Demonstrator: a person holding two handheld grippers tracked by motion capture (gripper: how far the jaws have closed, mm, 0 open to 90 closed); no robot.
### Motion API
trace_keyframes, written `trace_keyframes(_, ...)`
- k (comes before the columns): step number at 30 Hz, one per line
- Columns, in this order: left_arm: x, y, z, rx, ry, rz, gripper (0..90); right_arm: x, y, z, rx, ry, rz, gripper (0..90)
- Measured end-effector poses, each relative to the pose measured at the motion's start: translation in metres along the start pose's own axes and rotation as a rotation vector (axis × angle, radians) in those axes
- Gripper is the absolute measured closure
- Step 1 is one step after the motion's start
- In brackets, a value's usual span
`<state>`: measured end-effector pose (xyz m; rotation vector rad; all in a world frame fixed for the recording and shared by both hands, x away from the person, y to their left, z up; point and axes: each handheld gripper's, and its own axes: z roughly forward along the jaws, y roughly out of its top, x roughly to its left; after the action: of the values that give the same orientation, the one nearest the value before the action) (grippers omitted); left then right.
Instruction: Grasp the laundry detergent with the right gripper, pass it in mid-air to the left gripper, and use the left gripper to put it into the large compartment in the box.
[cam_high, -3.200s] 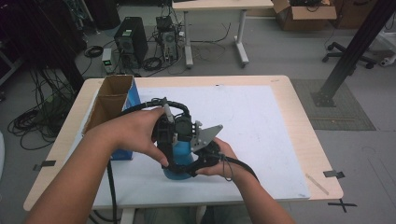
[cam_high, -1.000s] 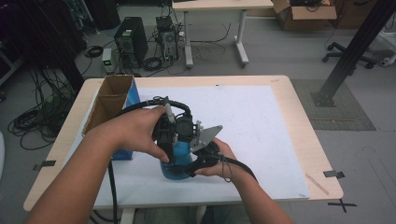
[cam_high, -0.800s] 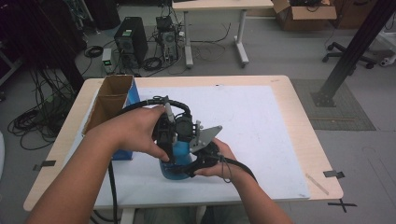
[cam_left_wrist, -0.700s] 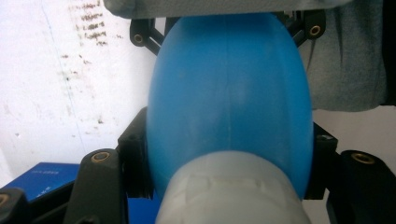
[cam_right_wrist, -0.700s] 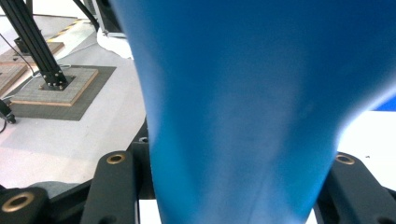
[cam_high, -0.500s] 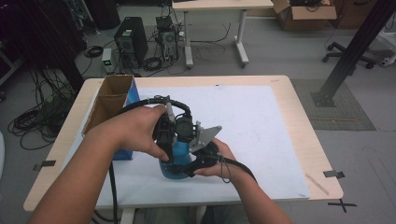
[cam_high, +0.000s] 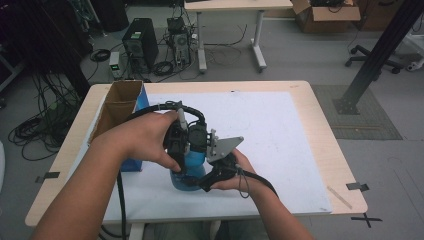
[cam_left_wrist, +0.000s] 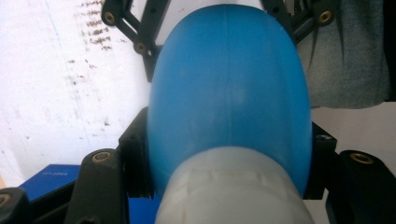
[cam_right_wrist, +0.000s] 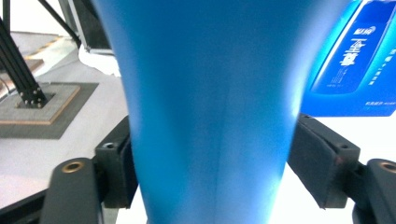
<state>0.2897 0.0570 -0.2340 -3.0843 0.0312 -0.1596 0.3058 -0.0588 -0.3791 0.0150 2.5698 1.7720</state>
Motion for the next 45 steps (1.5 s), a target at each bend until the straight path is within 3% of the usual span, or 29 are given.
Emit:
trace_keyframes(12, 0.002, 0.001, -0.002, 0.008, -0.001, -0.017, 38.4, 0.003, 0.001, -0.009, -0.042, -0.014, 0.007, 15.5)
trace_keyframes(22, 0.005, -0.001, -0.002, 0.015, -0.002, -0.032, 38.4, 0.002, 0.001, -0.015, -0.043, -0.034, 0.036, 0.0)
trace_keyframes(29, 0.008, -0.003, -0.007, 0.01, -0.003, -0.064, 38.4, 0.003, 0.002, -0.027, -0.04, -0.031, 0.04, 0.0)
trace_keyframes(33, 0.011, -0.009, -0.015, -0.004, 0.001, -0.126, 38.3, 0.002, 0.005, -0.045, -0.027, -0.049, 0.022, 0.0)
trace_keyframes(39, 0.016, -0.014, -0.026, -0.013, 0.021, -0.274, 38.2, -0.004, 0.006, -0.075, 0.035, -0.106, 0.009, 0.0)
trace_keyframes(42, 0.022, -0.017, -0.032, -0.044, 0.034, -0.376, 38.2, -0.007, 0.009, -0.086, 0.06, -0.125, 0.004, 0.0)
trace_keyframes(45, 0.023, -0.018, -0.037, -0.051, 0.071, -0.427, 38.2, -0.009, 0.013, -0.097, 0.092, -0.139, -0.004, 0.1)
